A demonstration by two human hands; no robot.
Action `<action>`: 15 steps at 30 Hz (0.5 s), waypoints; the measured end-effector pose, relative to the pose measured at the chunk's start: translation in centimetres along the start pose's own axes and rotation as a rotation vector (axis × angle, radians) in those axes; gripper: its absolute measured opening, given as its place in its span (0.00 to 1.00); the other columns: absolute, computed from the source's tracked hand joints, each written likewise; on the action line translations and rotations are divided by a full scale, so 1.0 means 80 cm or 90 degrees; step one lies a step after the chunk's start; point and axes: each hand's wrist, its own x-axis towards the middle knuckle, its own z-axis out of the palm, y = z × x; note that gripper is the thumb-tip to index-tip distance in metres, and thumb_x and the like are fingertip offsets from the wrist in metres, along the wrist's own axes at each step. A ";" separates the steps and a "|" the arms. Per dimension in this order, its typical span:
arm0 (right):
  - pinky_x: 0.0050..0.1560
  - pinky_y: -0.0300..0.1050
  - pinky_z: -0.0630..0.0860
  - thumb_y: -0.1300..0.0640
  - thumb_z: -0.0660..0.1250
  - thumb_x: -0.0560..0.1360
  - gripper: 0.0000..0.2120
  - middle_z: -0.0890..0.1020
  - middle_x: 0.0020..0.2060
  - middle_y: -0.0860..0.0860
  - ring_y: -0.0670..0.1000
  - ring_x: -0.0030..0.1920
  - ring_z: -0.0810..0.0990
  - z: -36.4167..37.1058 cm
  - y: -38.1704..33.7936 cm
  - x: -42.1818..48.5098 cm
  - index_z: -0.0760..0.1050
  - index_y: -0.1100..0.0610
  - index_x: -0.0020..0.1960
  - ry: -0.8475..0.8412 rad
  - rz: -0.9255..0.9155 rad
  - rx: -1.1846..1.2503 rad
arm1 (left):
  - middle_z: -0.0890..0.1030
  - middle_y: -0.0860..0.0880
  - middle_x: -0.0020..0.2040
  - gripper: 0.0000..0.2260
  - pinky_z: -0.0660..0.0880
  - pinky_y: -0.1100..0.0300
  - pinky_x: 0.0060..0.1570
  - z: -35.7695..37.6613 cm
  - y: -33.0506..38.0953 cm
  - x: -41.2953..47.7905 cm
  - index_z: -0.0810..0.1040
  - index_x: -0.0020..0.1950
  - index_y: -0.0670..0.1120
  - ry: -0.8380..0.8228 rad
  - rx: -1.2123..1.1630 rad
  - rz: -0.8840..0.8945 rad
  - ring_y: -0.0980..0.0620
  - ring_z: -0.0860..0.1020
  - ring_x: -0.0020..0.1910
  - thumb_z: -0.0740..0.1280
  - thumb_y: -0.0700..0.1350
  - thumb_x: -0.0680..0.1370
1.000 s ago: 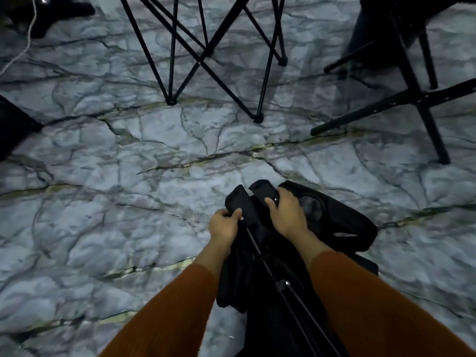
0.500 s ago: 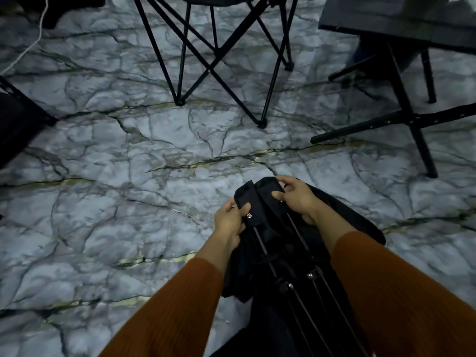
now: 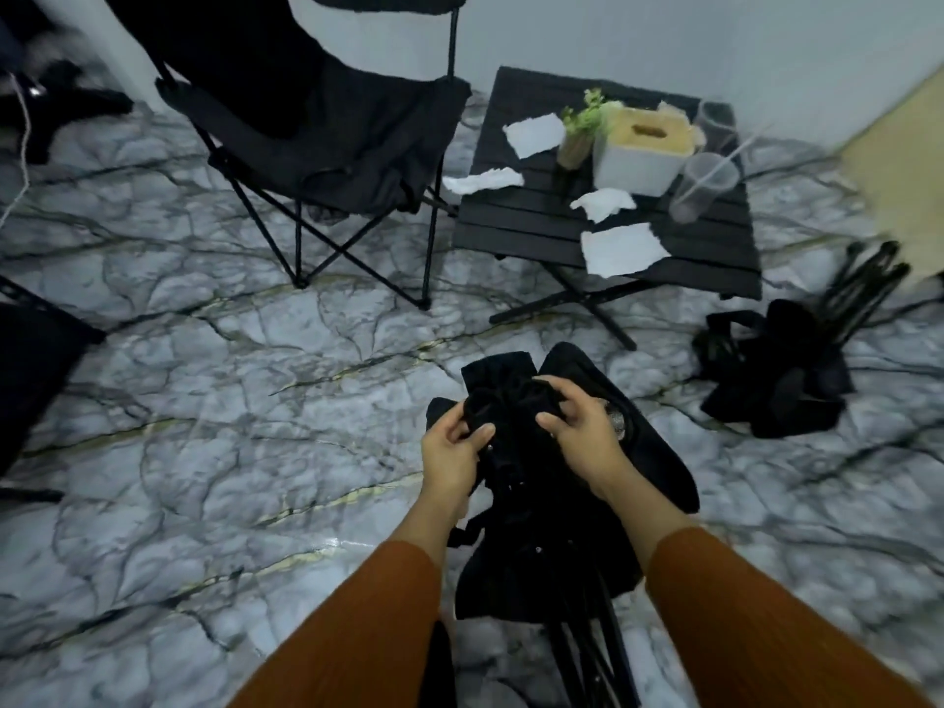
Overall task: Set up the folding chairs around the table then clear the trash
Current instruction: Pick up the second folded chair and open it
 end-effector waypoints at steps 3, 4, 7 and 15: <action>0.59 0.46 0.79 0.66 0.64 0.78 0.19 0.82 0.57 0.53 0.49 0.58 0.81 -0.066 -0.050 -0.078 0.74 0.50 0.65 0.048 -0.061 0.009 | 0.83 0.39 0.53 0.14 0.78 0.42 0.57 0.055 0.050 -0.074 0.78 0.62 0.42 -0.076 0.048 0.064 0.39 0.82 0.52 0.66 0.32 0.77; 0.60 0.44 0.78 0.66 0.64 0.78 0.19 0.81 0.59 0.52 0.47 0.59 0.80 -0.088 -0.063 -0.101 0.73 0.53 0.67 0.073 -0.081 0.014 | 0.83 0.39 0.53 0.14 0.78 0.43 0.57 0.073 0.068 -0.096 0.78 0.62 0.42 -0.100 0.078 0.089 0.40 0.82 0.52 0.66 0.33 0.78; 0.50 0.30 0.76 0.69 0.64 0.77 0.20 0.81 0.51 0.40 0.34 0.51 0.80 -0.159 -0.102 -0.167 0.74 0.54 0.66 0.186 -0.118 0.032 | 0.81 0.39 0.57 0.15 0.78 0.45 0.59 0.116 0.124 -0.154 0.74 0.65 0.40 -0.131 0.160 0.167 0.42 0.80 0.56 0.65 0.33 0.78; 0.67 0.57 0.72 0.62 0.66 0.78 0.23 0.74 0.67 0.57 0.57 0.65 0.75 -0.321 -0.122 -0.315 0.65 0.60 0.71 0.365 -0.069 0.036 | 0.79 0.44 0.49 0.14 0.76 0.62 0.47 0.064 0.259 -0.251 0.73 0.57 0.43 -0.131 0.458 0.389 0.50 0.77 0.48 0.66 0.30 0.76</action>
